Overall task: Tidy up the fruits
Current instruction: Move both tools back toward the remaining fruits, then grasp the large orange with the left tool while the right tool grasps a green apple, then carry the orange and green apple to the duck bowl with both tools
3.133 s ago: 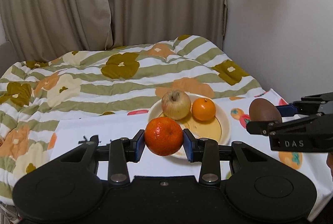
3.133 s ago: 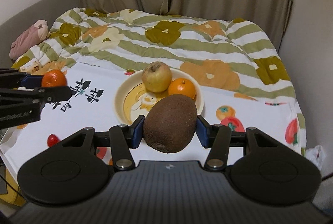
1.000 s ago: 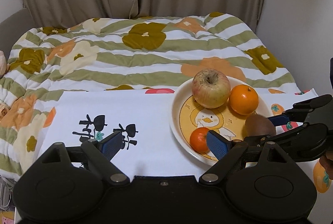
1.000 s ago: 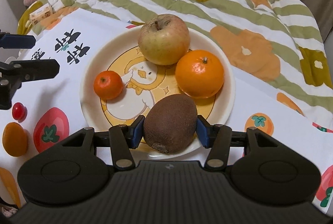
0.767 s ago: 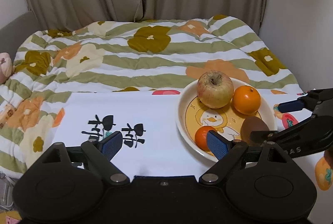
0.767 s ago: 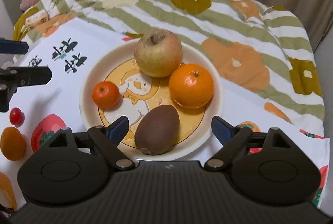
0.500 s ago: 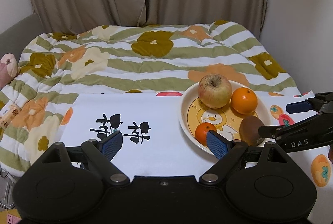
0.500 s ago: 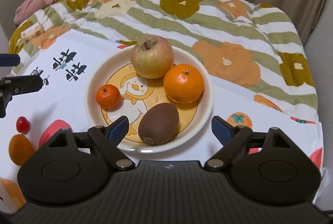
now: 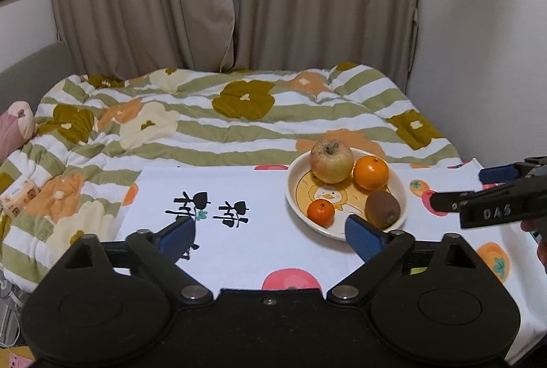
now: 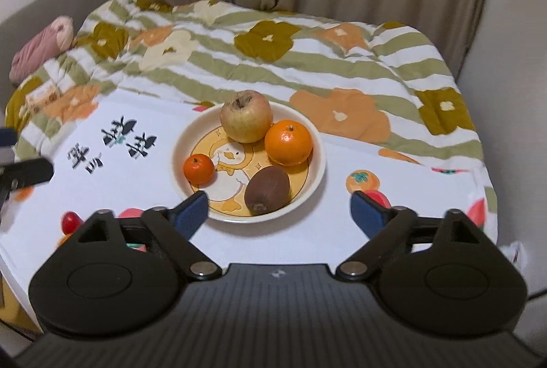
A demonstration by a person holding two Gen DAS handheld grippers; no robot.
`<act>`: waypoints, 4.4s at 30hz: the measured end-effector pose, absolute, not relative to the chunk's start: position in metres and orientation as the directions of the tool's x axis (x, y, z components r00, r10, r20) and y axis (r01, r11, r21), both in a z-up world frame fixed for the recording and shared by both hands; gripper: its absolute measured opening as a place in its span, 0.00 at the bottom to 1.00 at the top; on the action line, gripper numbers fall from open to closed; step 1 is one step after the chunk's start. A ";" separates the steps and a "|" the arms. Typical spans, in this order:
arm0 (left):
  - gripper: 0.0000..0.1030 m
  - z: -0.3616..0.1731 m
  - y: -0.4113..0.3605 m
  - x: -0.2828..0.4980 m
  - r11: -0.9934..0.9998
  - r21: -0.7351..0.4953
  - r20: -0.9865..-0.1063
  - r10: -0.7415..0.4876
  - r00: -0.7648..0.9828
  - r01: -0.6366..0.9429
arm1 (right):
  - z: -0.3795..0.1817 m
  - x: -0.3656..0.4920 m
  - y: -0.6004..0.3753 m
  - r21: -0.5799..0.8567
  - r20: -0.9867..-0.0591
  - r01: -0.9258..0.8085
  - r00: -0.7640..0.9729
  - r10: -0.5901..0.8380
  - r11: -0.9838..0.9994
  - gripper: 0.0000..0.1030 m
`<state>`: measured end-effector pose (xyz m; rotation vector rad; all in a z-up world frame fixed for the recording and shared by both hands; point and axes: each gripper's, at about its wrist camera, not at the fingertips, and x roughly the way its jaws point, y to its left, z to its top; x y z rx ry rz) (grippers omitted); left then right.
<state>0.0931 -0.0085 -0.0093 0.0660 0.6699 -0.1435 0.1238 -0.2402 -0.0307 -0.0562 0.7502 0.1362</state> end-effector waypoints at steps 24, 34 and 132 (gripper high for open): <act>0.98 -0.040 0.064 0.033 0.940 0.087 -0.624 -0.208 0.753 0.331 | -0.043 0.017 -0.169 0.082 -0.677 0.027 0.735 0.036 0.996 1.00; 0.94 -0.085 0.053 0.043 0.878 0.115 -0.660 -0.282 0.696 0.465 | -0.083 0.015 -0.138 0.104 -0.675 0.005 0.735 0.067 0.995 1.00; 0.61 -0.025 0.043 0.071 0.941 0.062 -0.660 -0.211 0.721 0.333 | -0.031 0.054 -0.153 0.122 -0.654 -0.076 0.744 0.138 0.990 0.66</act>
